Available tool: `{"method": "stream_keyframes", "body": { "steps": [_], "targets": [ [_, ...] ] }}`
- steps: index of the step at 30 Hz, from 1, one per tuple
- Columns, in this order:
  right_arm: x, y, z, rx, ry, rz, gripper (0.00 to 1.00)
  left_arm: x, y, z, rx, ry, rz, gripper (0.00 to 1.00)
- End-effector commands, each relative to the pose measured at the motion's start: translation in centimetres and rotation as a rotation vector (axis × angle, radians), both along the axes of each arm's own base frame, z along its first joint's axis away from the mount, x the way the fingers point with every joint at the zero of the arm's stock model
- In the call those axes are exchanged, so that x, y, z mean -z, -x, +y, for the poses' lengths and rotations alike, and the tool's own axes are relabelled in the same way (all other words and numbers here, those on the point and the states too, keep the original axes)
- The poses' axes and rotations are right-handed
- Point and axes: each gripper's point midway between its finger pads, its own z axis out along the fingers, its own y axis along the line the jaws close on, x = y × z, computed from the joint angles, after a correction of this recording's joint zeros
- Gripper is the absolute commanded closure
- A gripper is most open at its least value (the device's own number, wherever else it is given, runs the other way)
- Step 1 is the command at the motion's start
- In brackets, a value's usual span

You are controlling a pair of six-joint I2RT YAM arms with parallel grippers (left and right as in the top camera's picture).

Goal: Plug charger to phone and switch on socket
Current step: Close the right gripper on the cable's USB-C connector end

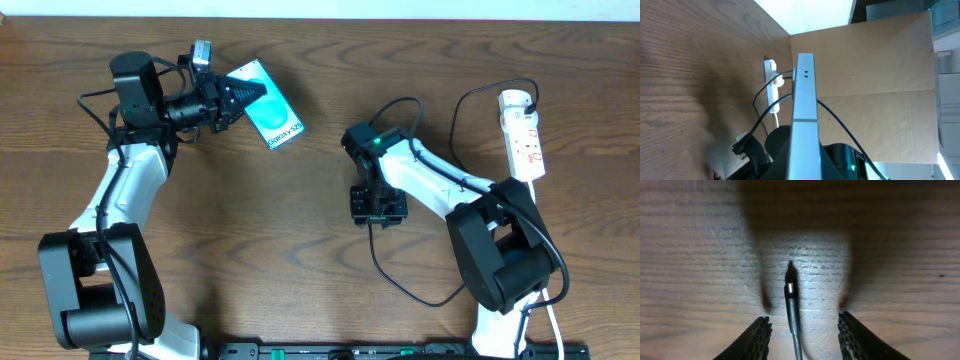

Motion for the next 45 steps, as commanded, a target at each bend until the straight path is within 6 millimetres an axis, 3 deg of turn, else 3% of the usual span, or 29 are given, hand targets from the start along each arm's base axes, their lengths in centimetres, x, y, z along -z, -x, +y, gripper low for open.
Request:
{"method": "stream_keyframes", "body": {
  "steps": [1,6,20,26,31,37,45],
  "targets": [
    [1.2,0.7,-0.4,0.022,0.026,0.017,0.58,-0.5,0.4,-0.3,0.039,0.006,-0.039,0.93],
    [2.1,1.2,-0.7,0.032,0.031,0.02,0.61,-0.5,0.4,-0.3,0.04,0.0,-0.052,0.93],
    [2.1,1.3,-0.4,0.033,0.013,0.024,0.71,-0.5,0.4,-0.3,0.041,-0.001,-0.055,0.93],
    [2.0,1.3,-0.2,0.034,0.007,0.027,0.83,-0.5,0.4,-0.3,0.041,-0.001,-0.055,0.93],
    [2.0,1.3,-0.3,0.034,0.007,0.028,0.83,-0.5,0.4,-0.3,0.041,-0.001,-0.055,0.93],
    [2.0,1.4,-0.2,0.035,0.003,0.034,0.72,-0.5,0.4,-0.3,0.041,-0.001,-0.055,0.93],
    [1.9,1.8,-0.4,0.036,0.013,0.049,0.74,-0.5,0.4,-0.3,0.041,-0.001,-0.055,0.93]
  ]
}}
